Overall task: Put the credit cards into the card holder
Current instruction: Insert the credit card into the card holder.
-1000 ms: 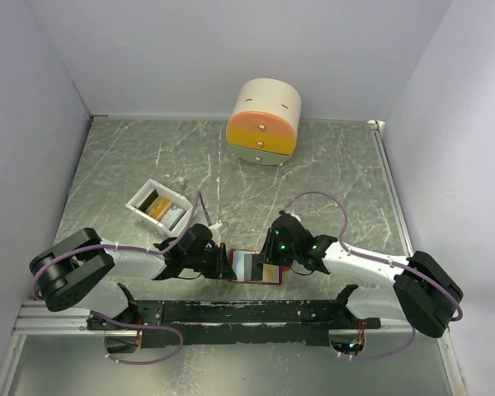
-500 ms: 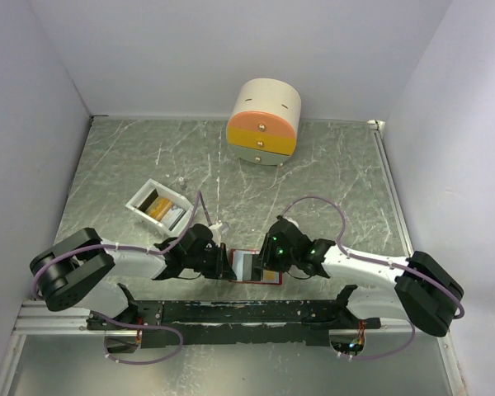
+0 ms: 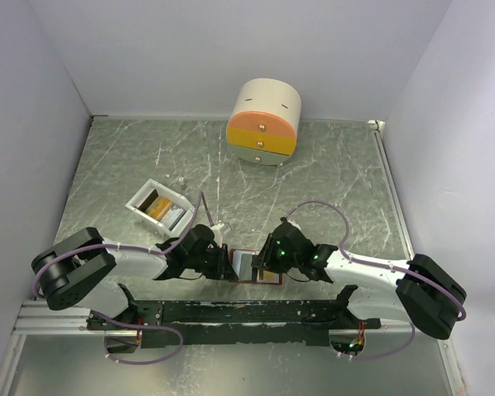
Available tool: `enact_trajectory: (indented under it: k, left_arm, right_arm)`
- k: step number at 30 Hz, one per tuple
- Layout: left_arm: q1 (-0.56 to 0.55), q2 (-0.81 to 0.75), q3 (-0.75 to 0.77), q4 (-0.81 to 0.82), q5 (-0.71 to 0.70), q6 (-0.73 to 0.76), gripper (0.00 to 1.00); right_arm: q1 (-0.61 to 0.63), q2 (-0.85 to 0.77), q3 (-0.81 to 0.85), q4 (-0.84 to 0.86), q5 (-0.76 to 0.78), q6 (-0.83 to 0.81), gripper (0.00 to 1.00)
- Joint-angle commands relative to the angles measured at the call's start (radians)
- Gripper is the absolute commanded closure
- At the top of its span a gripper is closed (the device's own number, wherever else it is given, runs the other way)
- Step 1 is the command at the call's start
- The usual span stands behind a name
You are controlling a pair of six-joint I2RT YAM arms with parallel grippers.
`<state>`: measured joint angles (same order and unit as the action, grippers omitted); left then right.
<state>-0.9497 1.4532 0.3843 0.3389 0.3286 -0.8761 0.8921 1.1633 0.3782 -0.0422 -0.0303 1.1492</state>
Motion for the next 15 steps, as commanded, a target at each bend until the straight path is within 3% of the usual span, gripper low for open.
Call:
enact_trajectory:
  k: [1, 15]
  left_arm:
    - [-0.023, -0.012, 0.014, -0.029, -0.015, 0.002, 0.79]
    - [-0.03, -0.162, 0.01, -0.175, -0.205, -0.014, 0.63]
  right_arm:
    - [0.004, -0.013, -0.024, 0.049, 0.012, 0.037, 0.71]
    - [0.005, 0.013, -0.023, 0.088, 0.014, 0.019, 0.7]
